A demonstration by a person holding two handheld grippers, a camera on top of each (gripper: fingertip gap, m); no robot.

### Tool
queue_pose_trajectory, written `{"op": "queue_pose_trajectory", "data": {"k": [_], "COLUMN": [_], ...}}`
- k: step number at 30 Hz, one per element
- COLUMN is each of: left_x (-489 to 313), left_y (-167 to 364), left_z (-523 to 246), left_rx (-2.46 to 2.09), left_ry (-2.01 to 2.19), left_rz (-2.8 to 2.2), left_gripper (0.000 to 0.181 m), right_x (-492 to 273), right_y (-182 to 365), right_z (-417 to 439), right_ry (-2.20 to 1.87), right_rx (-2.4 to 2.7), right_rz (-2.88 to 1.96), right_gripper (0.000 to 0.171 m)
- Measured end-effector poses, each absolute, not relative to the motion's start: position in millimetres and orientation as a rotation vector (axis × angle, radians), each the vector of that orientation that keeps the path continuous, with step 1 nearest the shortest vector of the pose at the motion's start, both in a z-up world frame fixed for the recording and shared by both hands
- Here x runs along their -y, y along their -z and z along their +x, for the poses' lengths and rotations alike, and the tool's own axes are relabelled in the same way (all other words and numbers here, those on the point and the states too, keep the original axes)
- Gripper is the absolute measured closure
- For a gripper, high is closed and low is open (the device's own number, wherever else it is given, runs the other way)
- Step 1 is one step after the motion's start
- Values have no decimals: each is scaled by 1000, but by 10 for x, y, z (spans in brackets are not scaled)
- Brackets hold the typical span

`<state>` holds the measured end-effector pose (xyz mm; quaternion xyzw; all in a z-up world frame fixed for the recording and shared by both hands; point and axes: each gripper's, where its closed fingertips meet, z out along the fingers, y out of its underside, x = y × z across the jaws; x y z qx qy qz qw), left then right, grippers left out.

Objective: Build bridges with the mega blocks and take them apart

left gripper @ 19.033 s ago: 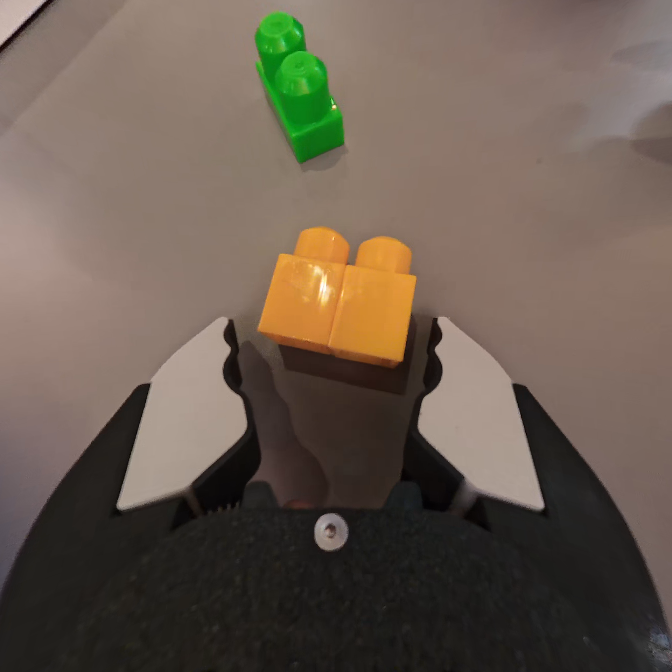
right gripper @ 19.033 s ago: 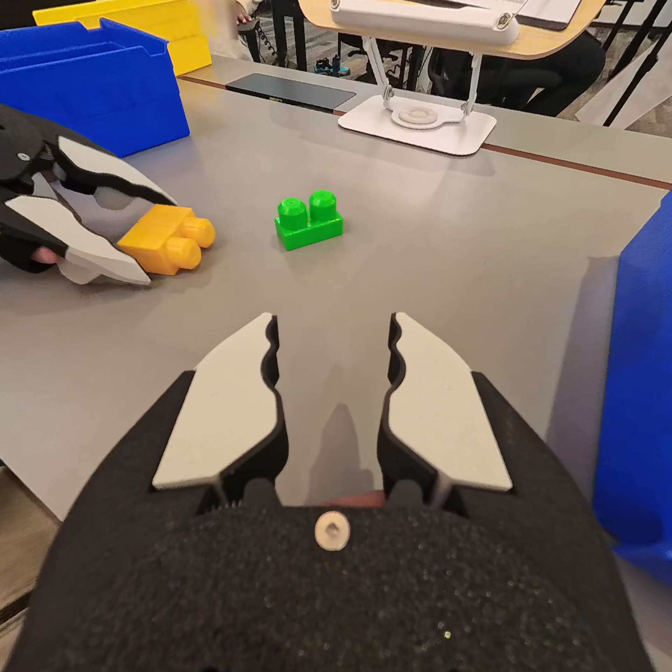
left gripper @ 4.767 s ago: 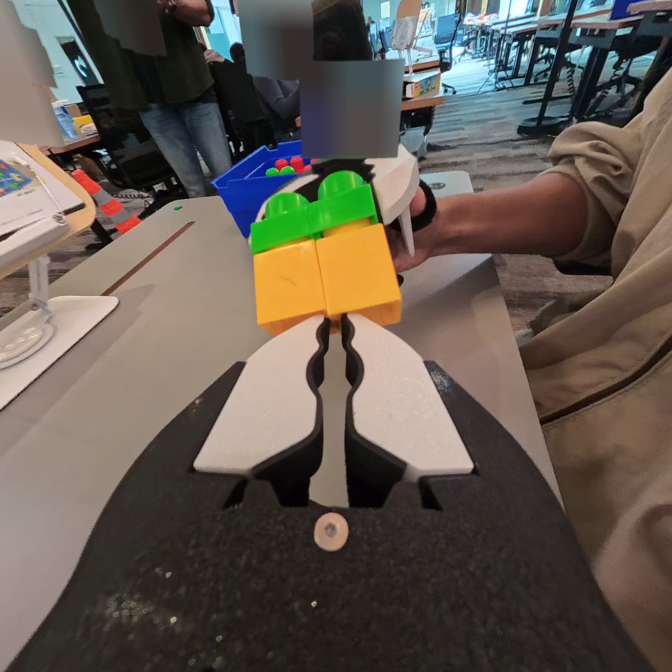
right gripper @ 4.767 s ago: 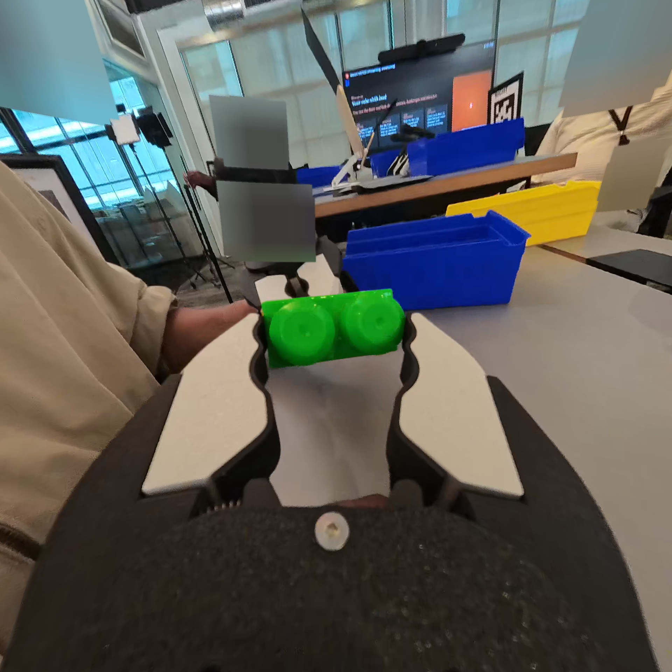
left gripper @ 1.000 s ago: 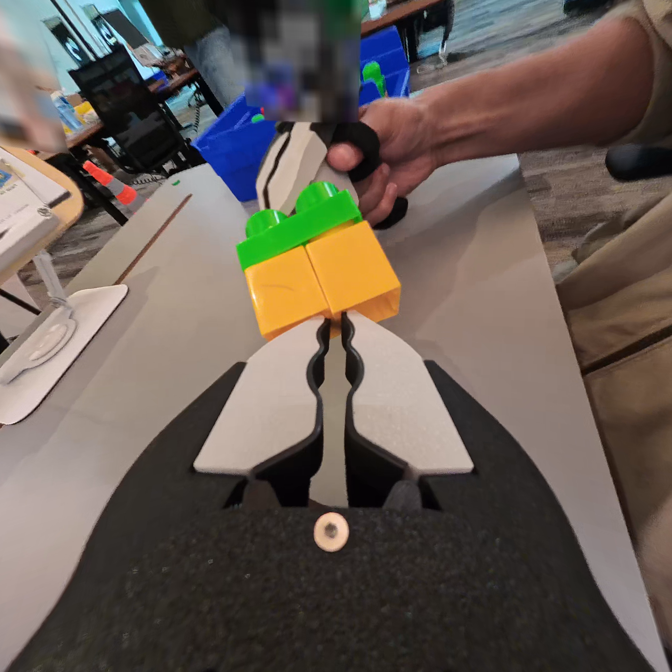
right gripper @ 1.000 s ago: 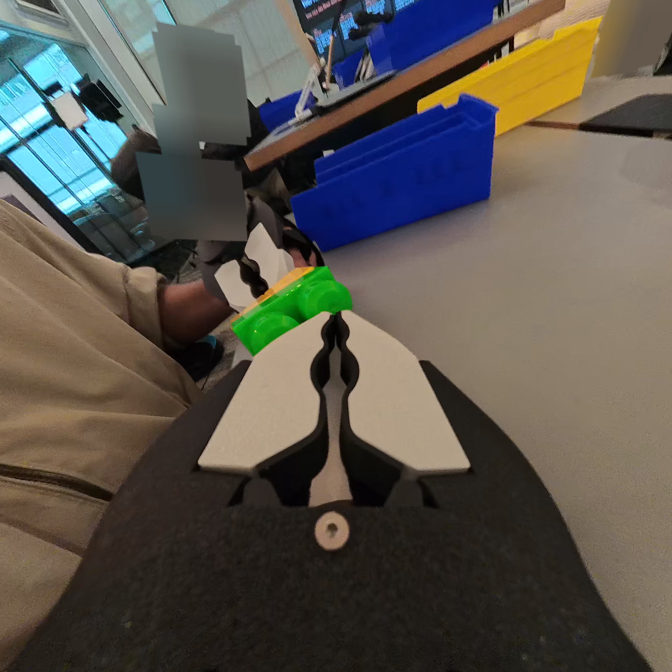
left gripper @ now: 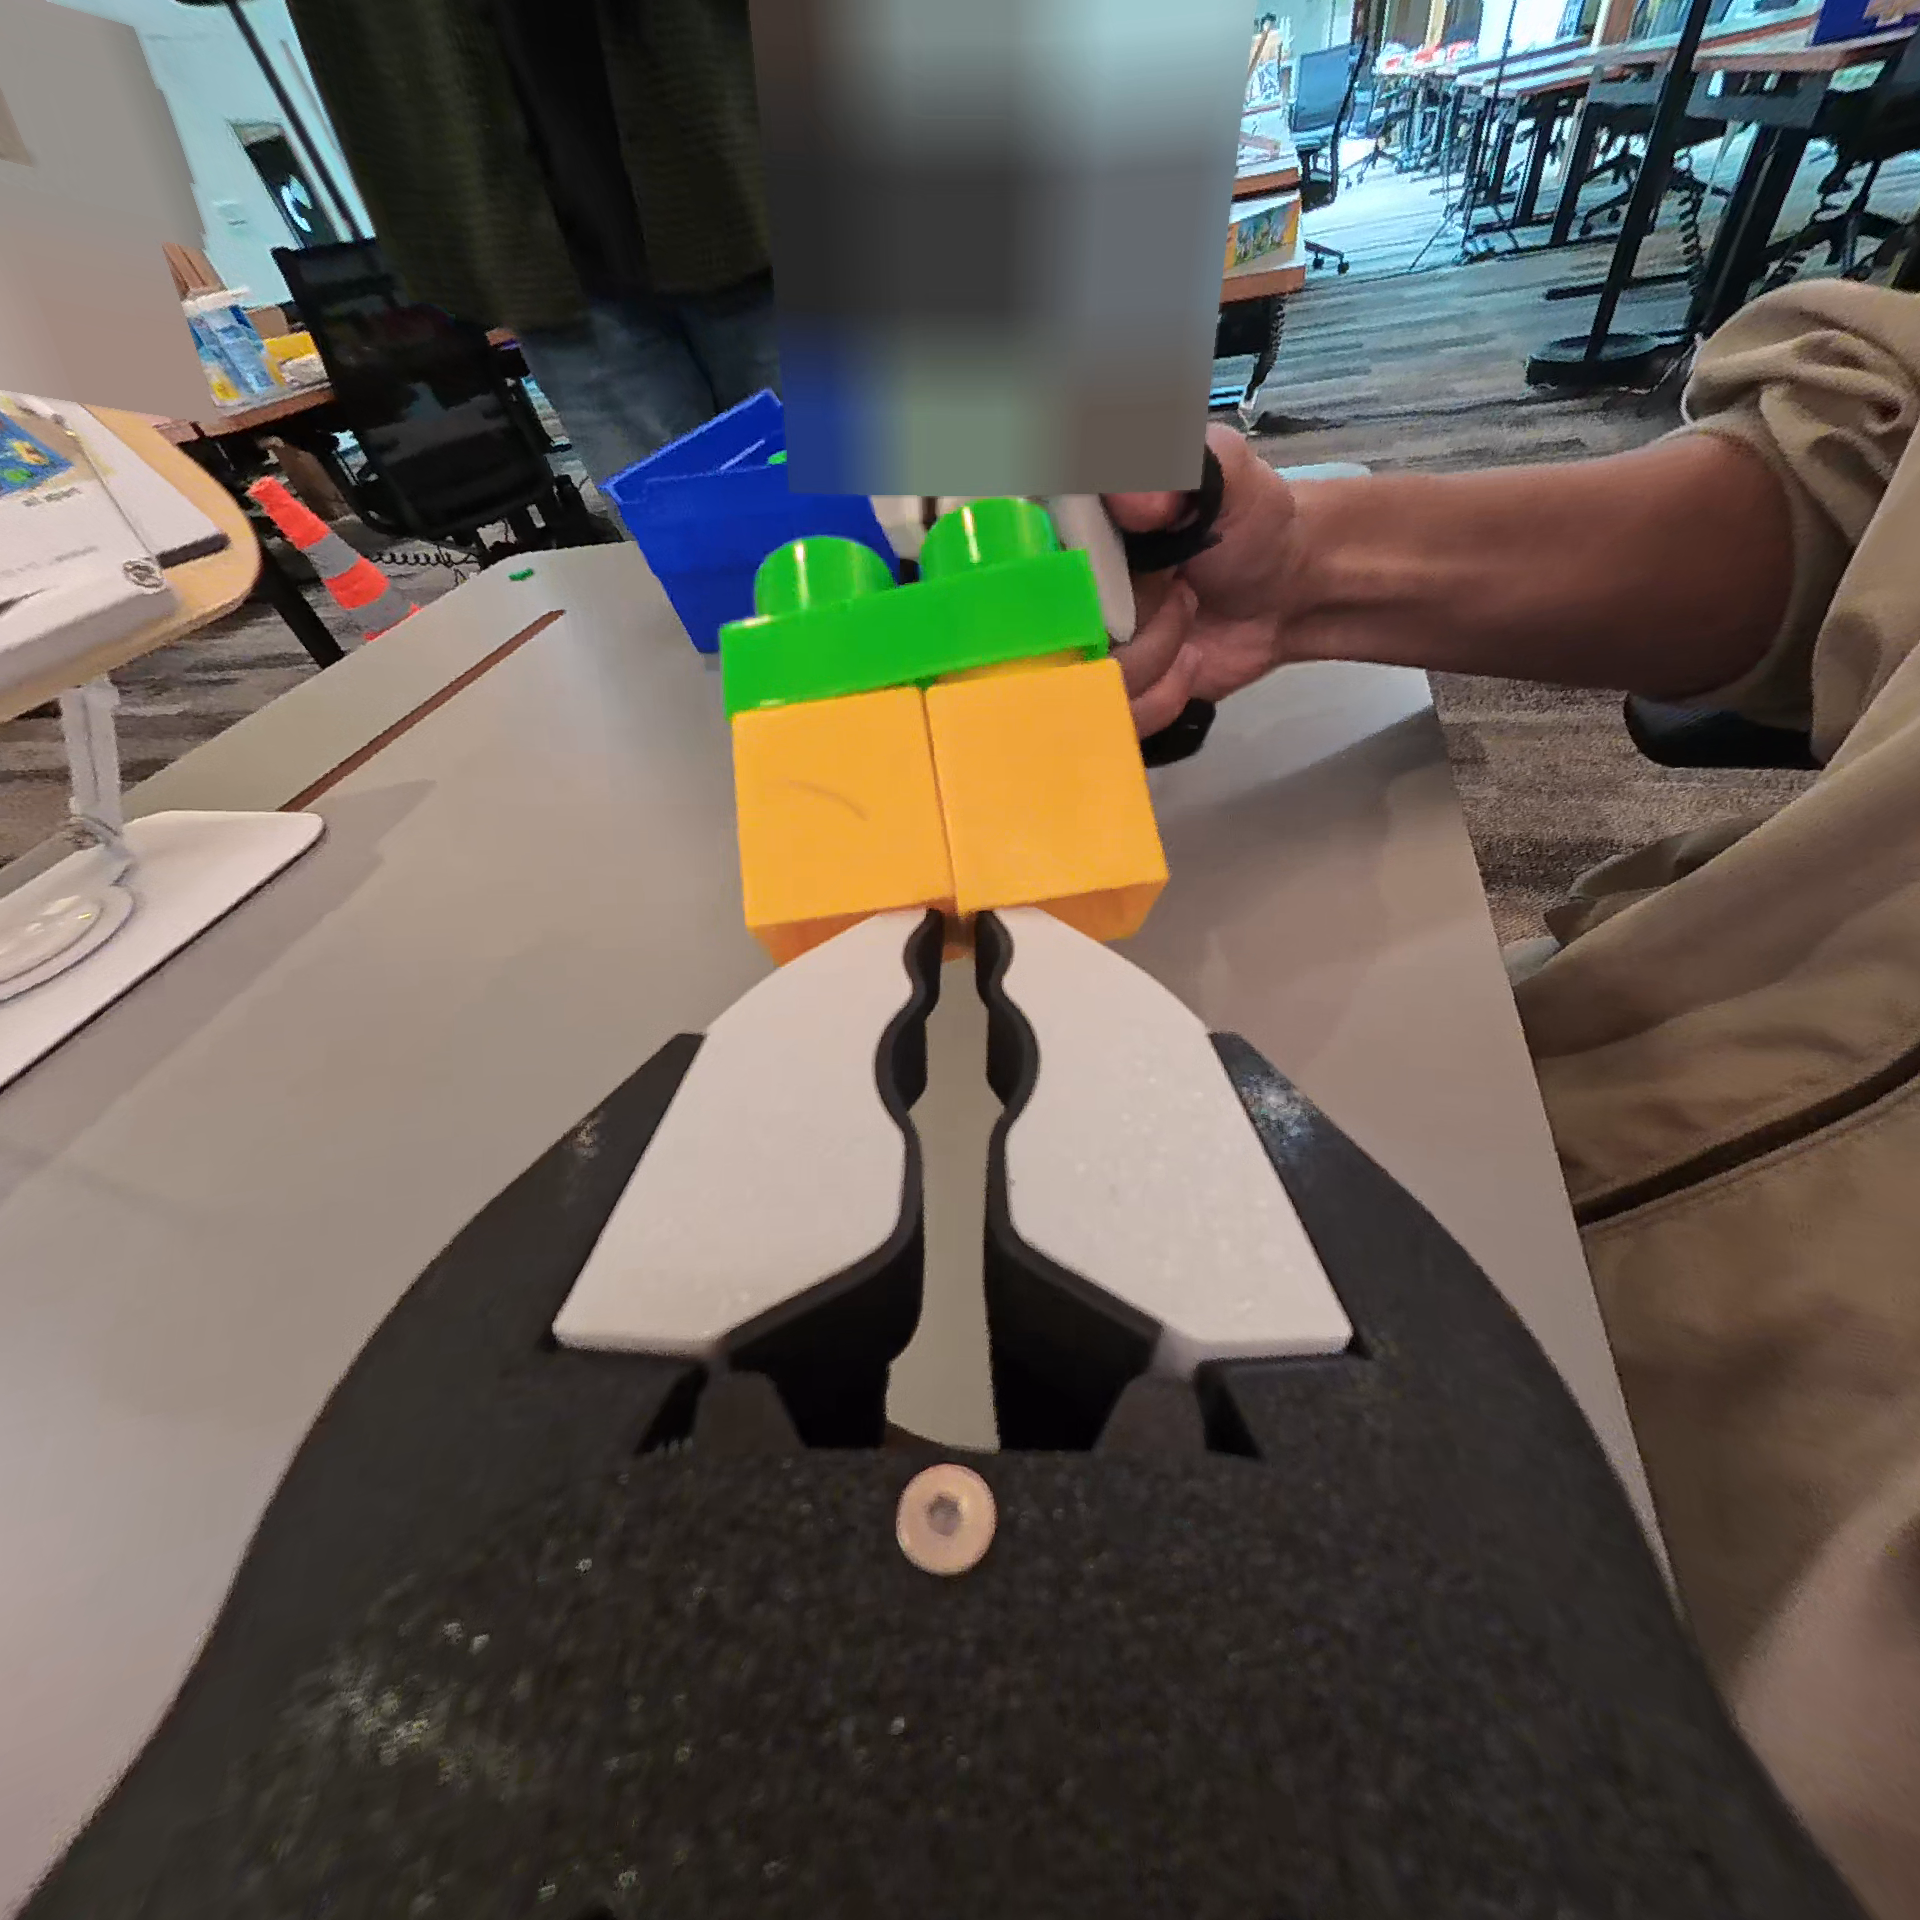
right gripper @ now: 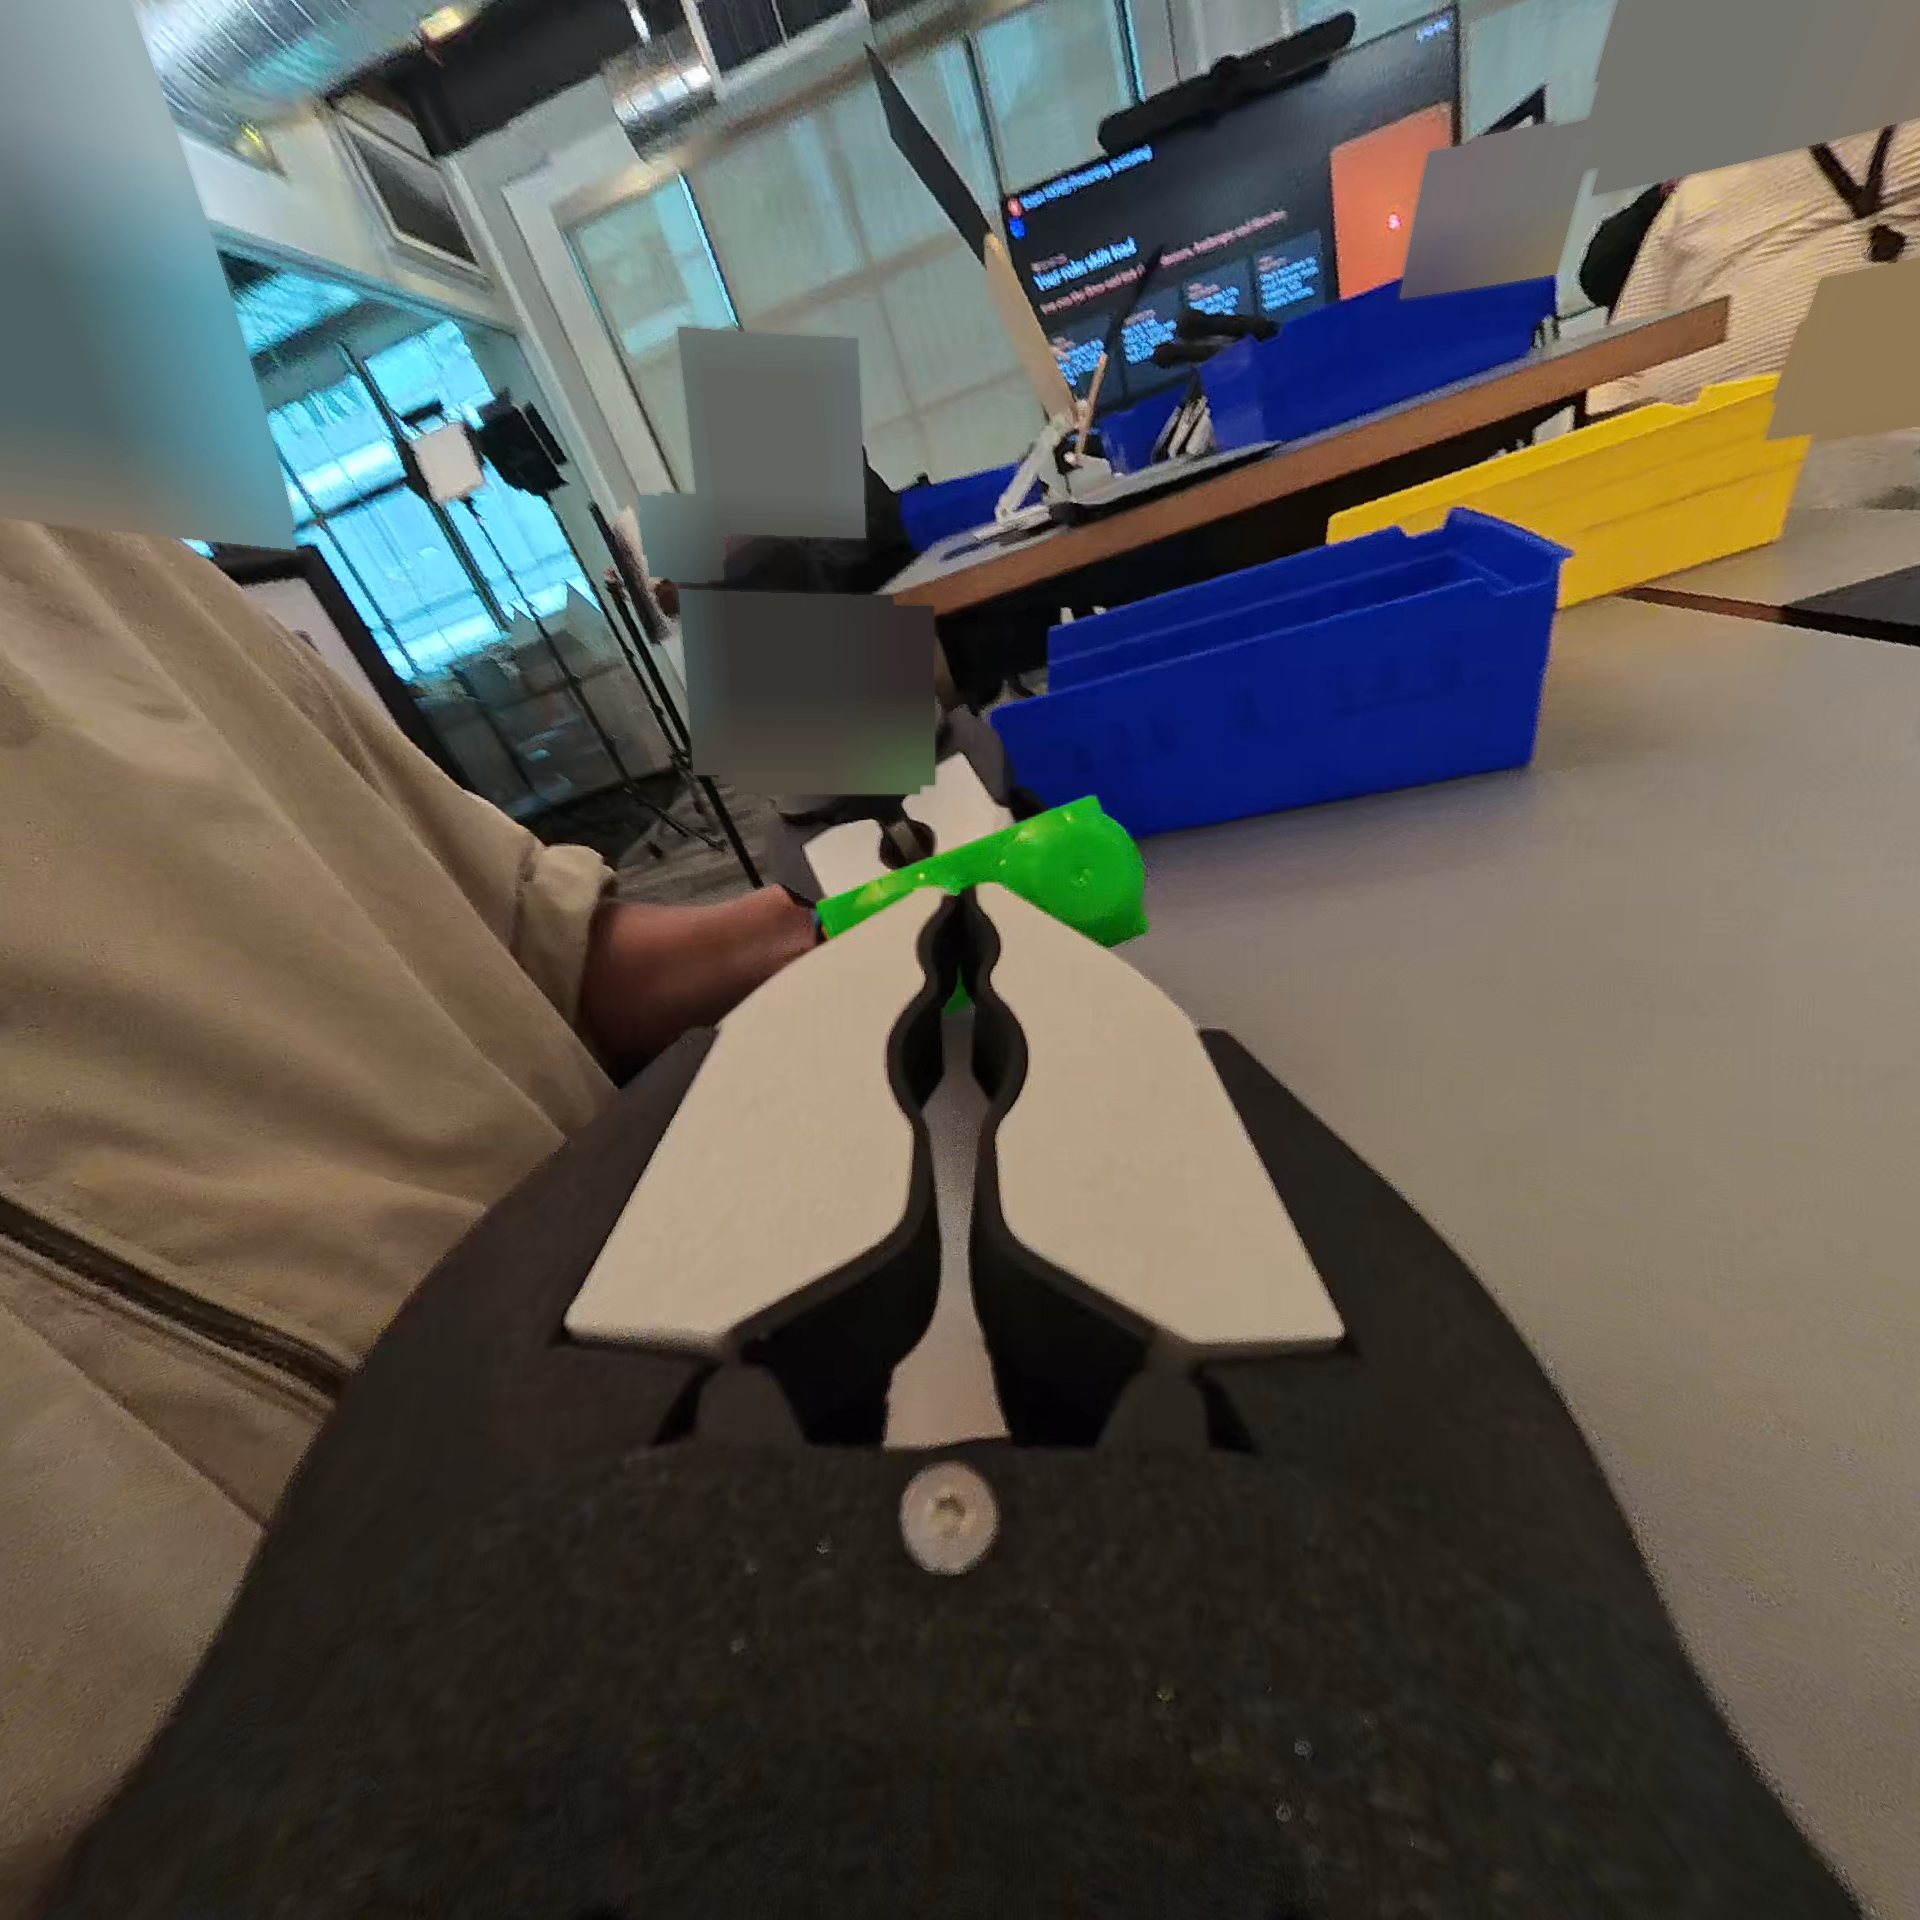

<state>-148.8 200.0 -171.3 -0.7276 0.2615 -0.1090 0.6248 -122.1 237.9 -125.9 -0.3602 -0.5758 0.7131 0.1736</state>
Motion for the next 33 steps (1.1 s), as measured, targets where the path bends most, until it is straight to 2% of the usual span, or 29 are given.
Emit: {"op": "queue_pose_trajectory", "data": {"k": [12,14,16,19,20,24,28,33], "left_x": [-2067,-2068,-2072,-2086,-2079,-2070,-2063,-2068], "left_y": [1638,1625,1599,1650,1686,1795,1826,1783], "left_z": [-1583,-1582,-1603,-1625,-1599,-1521,-1449,-1482], "left_rx": [-559,-573,-564,-602,-636,-747,-794,-747], "left_ry": [41,-2,-47,-133,-135,-166,-131,-123], "left_rz": [-1627,-1627,-1623,-1656,-1667,-1696,-1713,-1714], "left_gripper": [176,176,176,176,176,176,176,175], "right_x": [-2564,-2644,-2698,-2627,-2559,-2293,-2217,-2242], "right_y": [1199,1188,1186,1384,1440,1639,1659,1625], "right_z": [-1410,-1422,-1397,-1398,-1388,-1372,-1378,-1399], "right_ry": [-1934,-1958,-2048,-2135,-2154,-2086,-2067,-2130], "right_rx": [1441,1375,1296,1281,1305,1512,1611,1573], "right_rz": [-1171,-1242,-1332,-1586,-1640,-1754,-1748,-1738], "right_gripper": [171,147,135,104,101,106,130,133]}}
